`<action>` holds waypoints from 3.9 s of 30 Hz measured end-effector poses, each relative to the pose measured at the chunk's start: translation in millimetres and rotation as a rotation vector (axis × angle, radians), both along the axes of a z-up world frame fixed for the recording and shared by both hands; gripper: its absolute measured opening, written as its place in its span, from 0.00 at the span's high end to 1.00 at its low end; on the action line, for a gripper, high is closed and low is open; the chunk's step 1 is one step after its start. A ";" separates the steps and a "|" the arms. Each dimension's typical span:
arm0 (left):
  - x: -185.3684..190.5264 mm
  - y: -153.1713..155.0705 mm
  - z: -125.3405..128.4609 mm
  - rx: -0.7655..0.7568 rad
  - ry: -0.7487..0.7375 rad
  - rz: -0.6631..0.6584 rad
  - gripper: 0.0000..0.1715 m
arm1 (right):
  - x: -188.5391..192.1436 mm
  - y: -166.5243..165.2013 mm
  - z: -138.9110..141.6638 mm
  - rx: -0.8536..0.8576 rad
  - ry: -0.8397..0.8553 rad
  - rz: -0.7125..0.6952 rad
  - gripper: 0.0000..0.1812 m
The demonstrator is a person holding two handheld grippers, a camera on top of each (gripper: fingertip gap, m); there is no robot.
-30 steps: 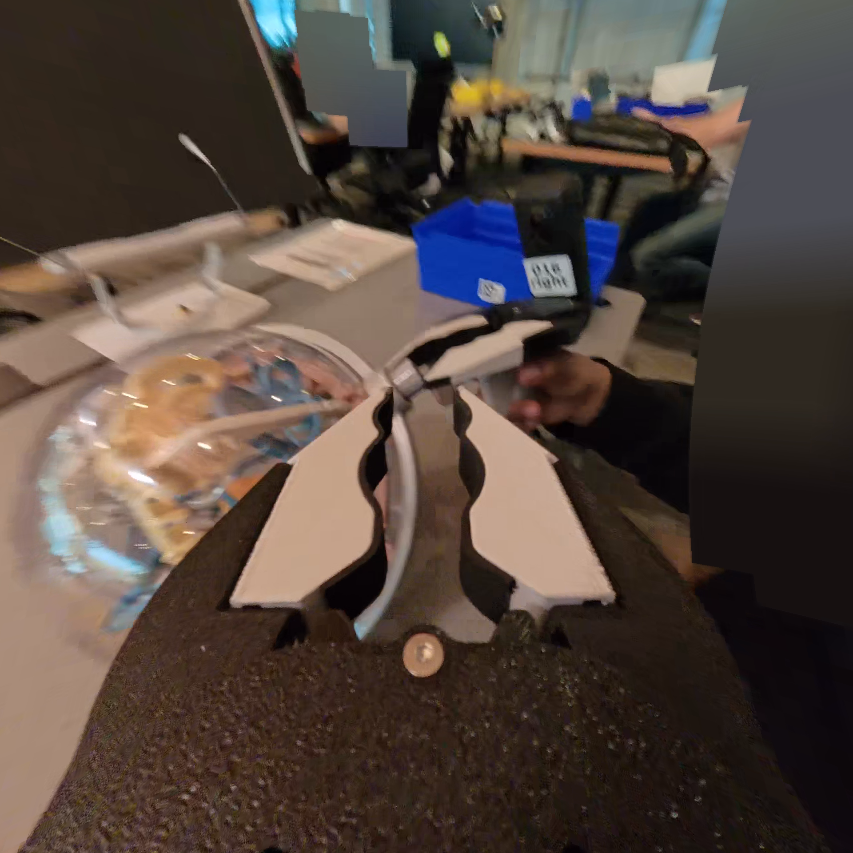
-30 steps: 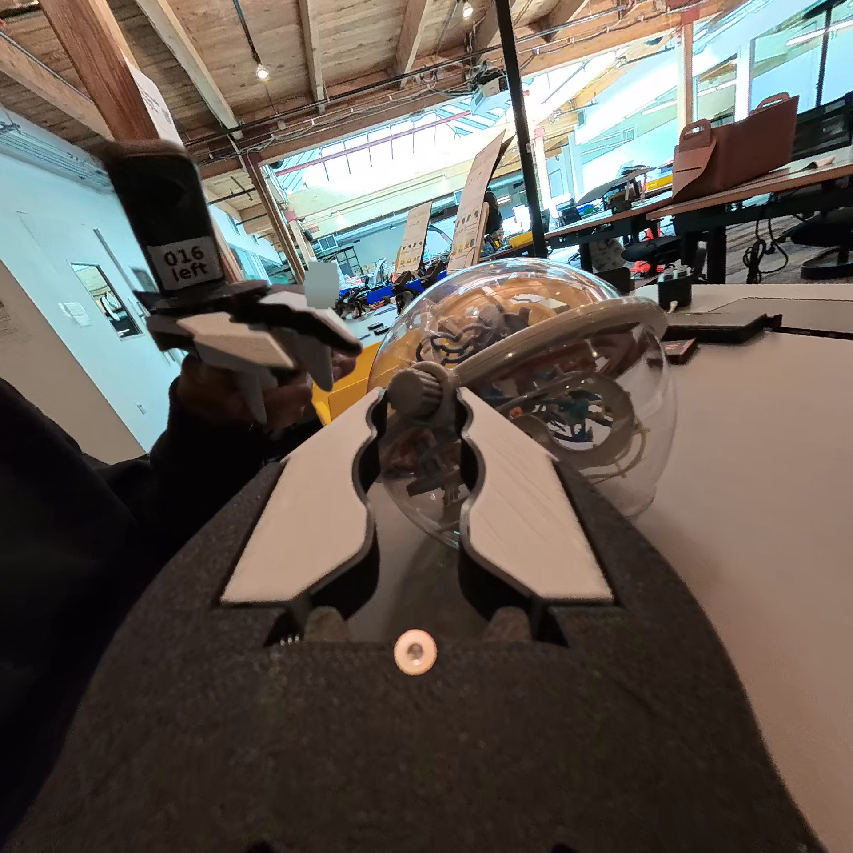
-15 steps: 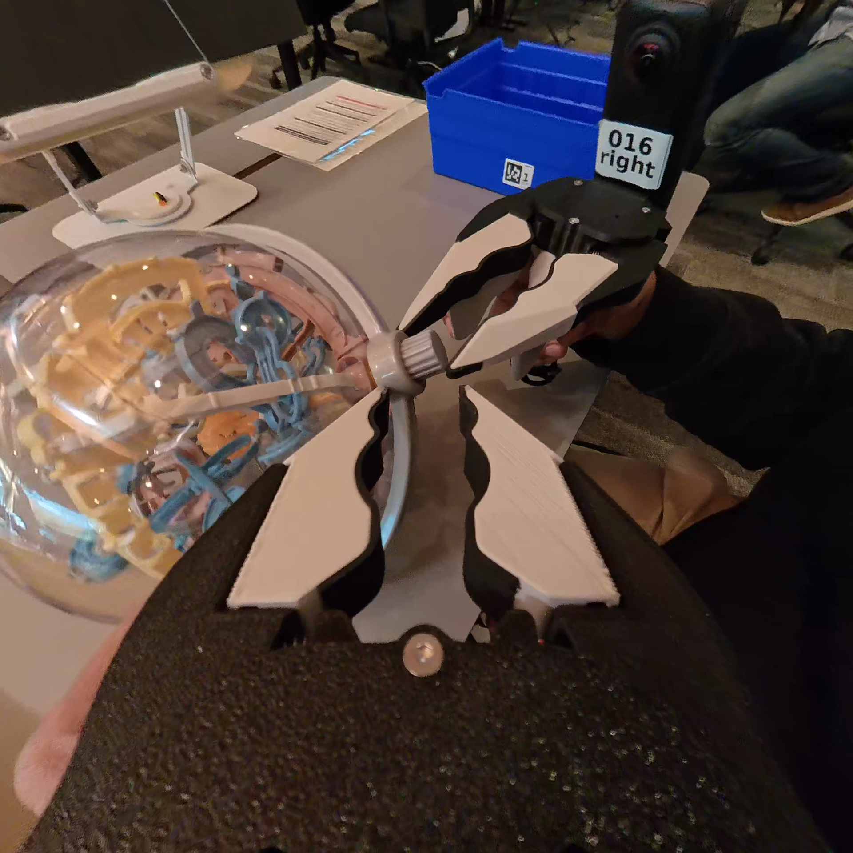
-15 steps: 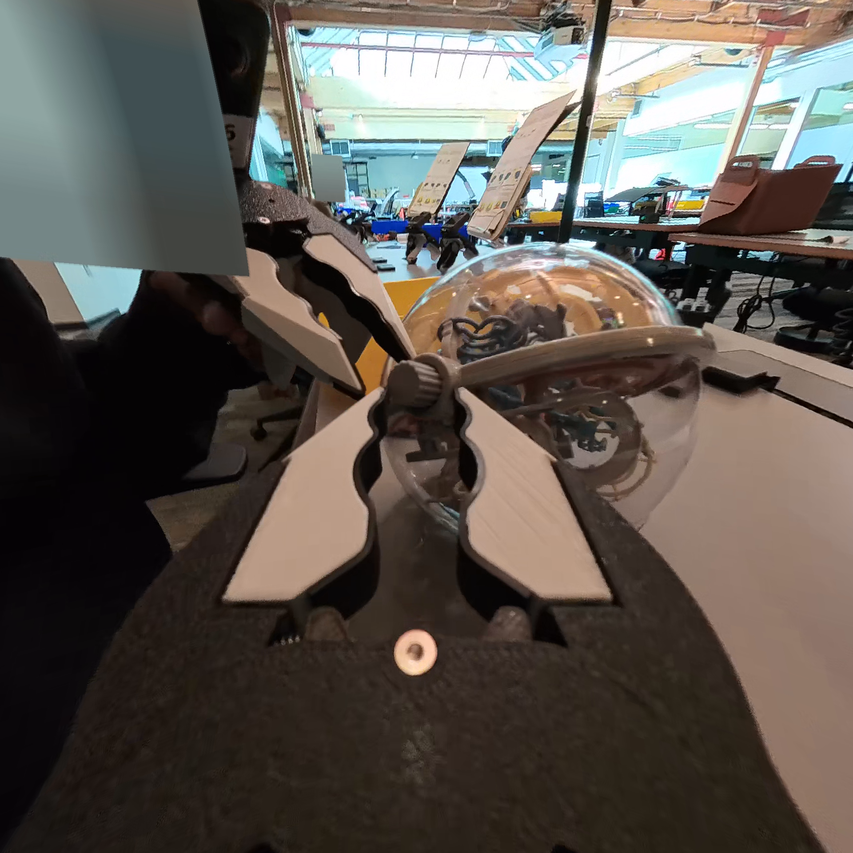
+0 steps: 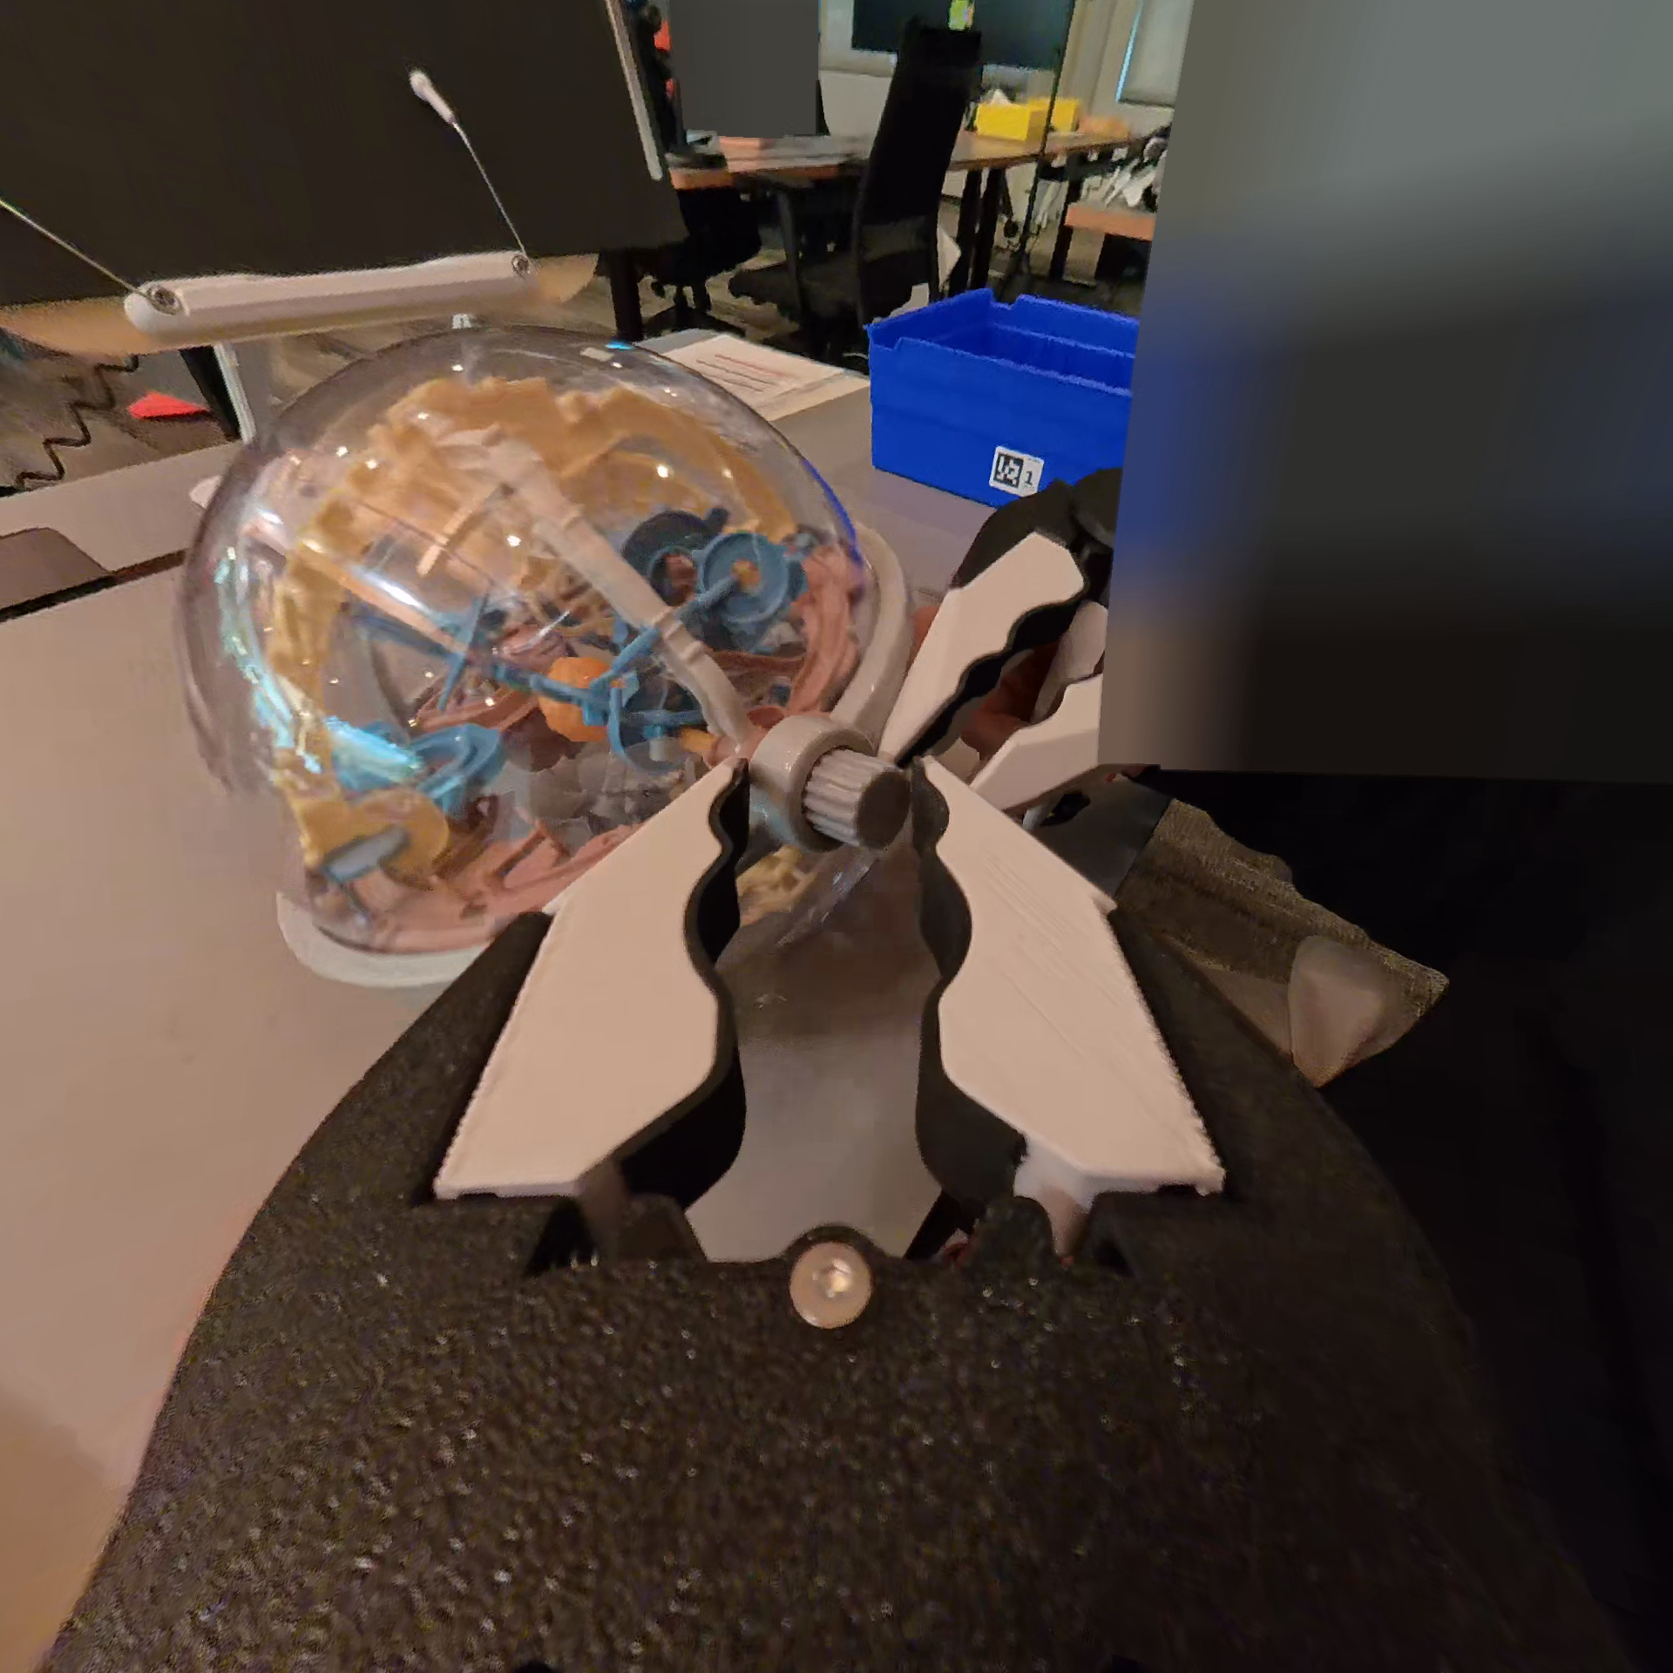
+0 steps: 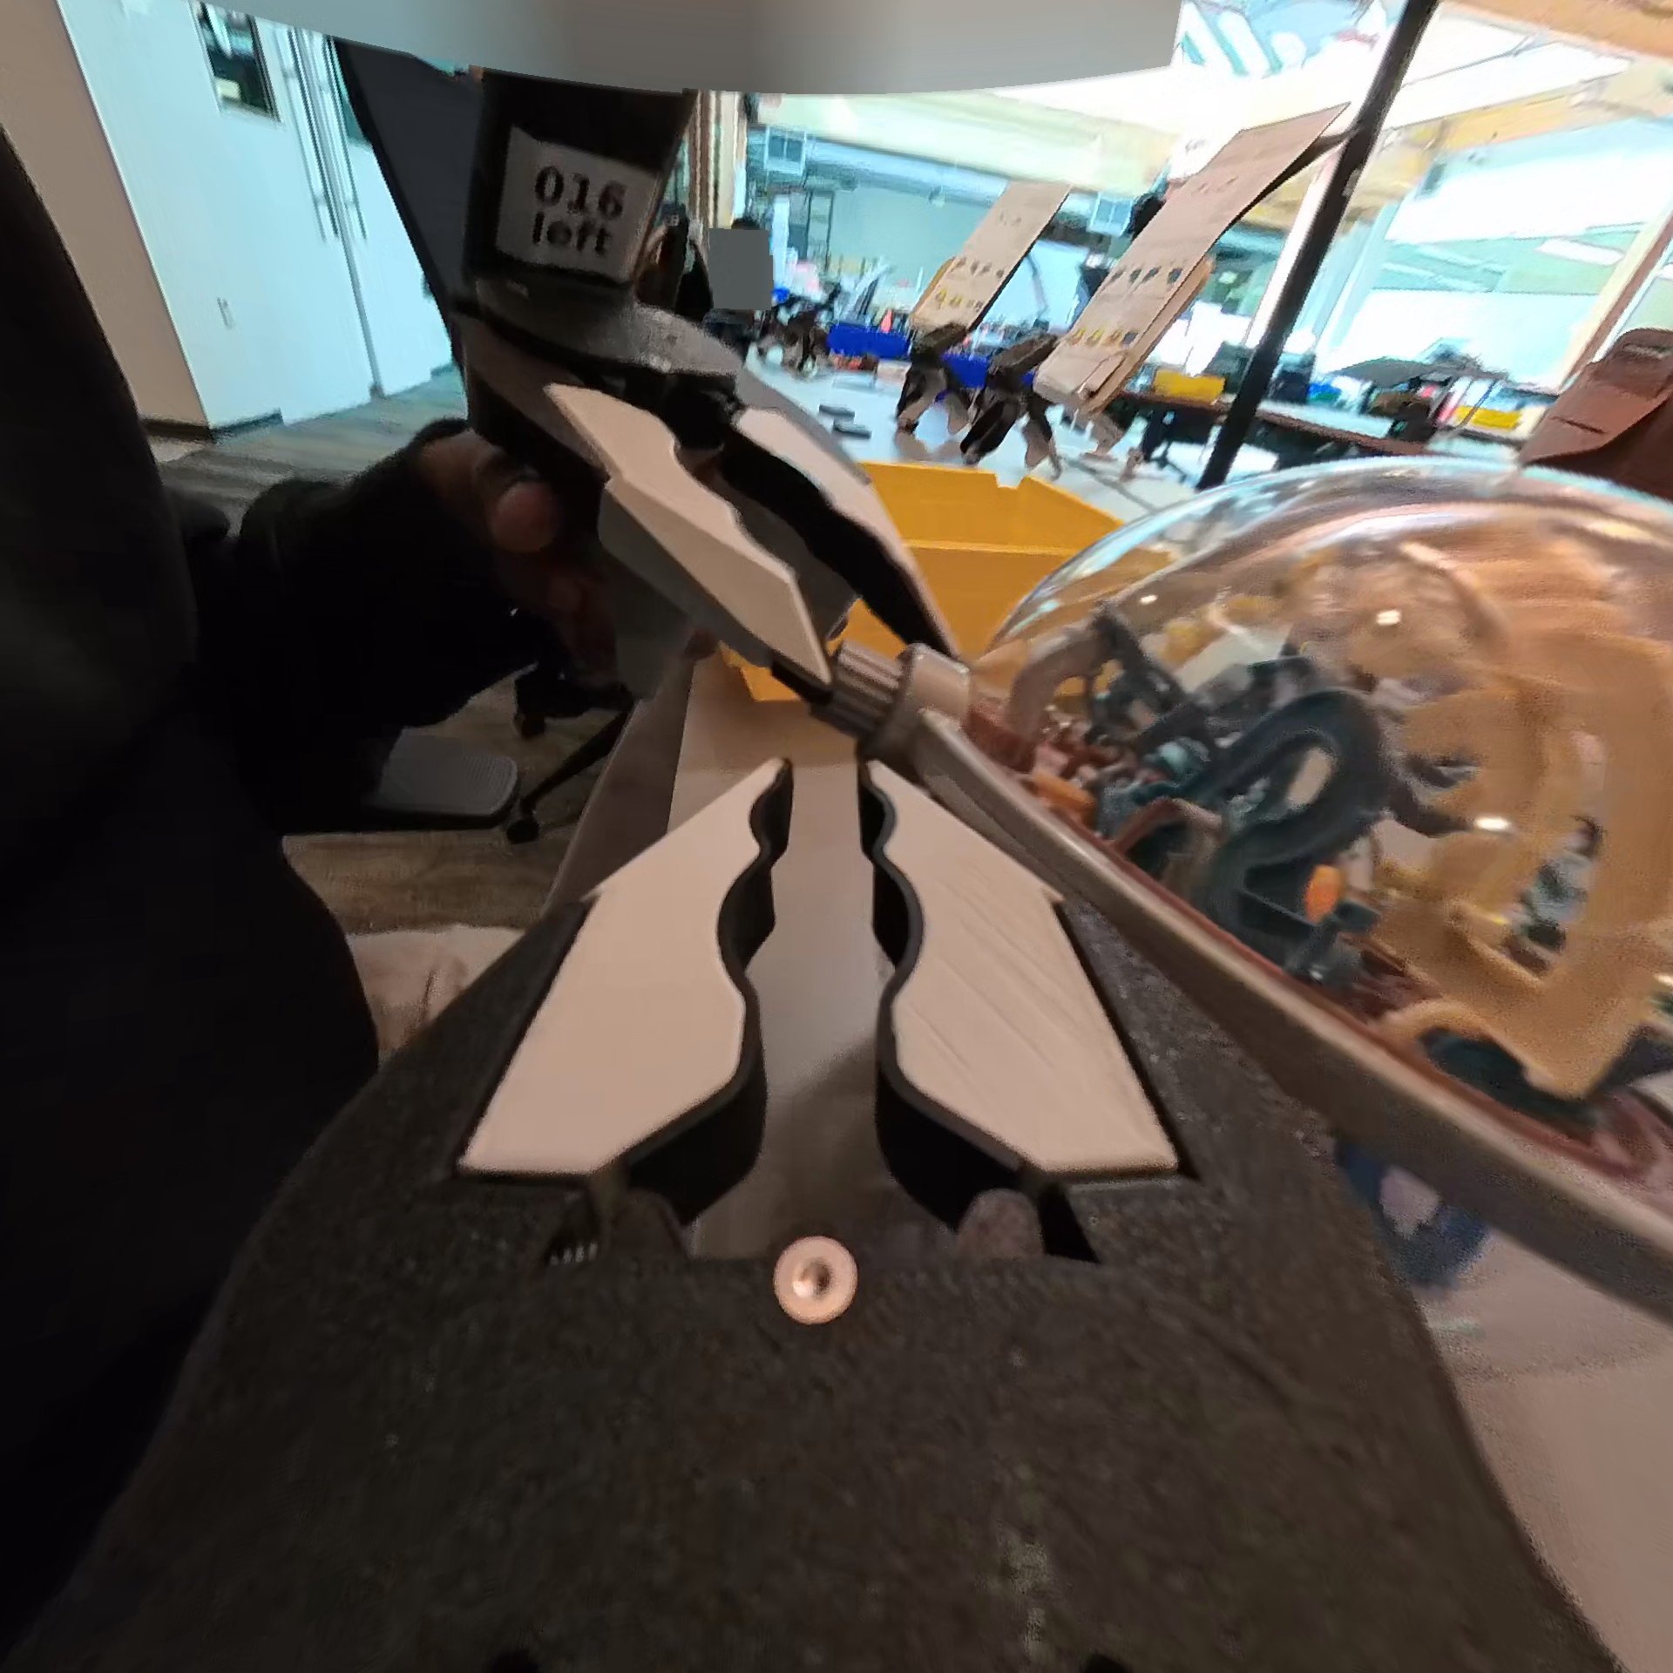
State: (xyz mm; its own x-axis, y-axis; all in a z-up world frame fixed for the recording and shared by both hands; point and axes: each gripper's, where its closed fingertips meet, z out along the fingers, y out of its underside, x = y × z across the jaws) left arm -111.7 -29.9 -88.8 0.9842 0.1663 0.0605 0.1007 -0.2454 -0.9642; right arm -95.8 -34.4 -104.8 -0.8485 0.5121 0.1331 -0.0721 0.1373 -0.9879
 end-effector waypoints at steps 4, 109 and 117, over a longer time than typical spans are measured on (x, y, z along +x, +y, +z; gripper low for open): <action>1.5 1.4 -14.7 -0.055 0.036 -0.014 0.78 | -2.8 -4.3 -24.7 0.149 0.002 -0.049 0.94; -58.7 44.5 -16.5 0.179 -0.370 0.099 0.85 | -56.4 84.3 44.2 0.311 0.372 -0.814 1.00; -52.0 44.5 -30.5 0.166 -0.368 0.092 0.85 | -55.8 82.7 35.6 0.353 0.377 -0.848 1.00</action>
